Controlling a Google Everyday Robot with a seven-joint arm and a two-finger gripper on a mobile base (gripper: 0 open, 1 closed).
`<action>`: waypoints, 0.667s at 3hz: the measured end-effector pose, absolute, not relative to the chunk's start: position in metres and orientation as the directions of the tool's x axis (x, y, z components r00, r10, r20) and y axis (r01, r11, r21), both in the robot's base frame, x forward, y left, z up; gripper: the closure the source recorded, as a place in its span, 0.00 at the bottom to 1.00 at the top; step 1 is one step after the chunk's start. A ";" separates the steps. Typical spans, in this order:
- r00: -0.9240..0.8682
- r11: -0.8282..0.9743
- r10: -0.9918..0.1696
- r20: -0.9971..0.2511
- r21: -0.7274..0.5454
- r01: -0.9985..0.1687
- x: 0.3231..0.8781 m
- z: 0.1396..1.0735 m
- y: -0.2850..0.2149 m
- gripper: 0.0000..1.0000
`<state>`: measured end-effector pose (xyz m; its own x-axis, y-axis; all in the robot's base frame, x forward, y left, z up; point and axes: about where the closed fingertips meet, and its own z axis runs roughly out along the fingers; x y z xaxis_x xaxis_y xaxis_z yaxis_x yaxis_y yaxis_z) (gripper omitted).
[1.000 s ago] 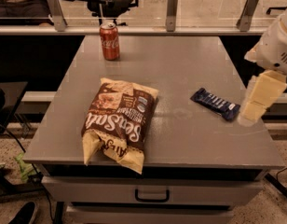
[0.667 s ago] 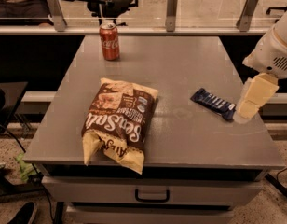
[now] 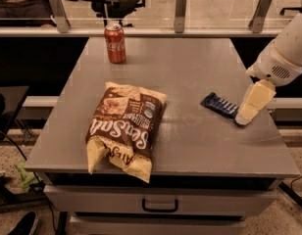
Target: Move rxbar blueberry near brown chip bag
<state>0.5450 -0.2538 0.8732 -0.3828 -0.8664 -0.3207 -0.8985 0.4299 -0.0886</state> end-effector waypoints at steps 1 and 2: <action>-0.390 0.435 -0.858 -0.333 -0.068 -0.898 0.565 0.852 -0.253 0.00; -0.394 0.432 -0.860 -0.325 -0.051 -0.900 0.576 0.836 -0.247 0.00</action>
Offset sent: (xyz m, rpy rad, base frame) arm 0.0425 0.0134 -0.0578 0.0163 0.0577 0.0015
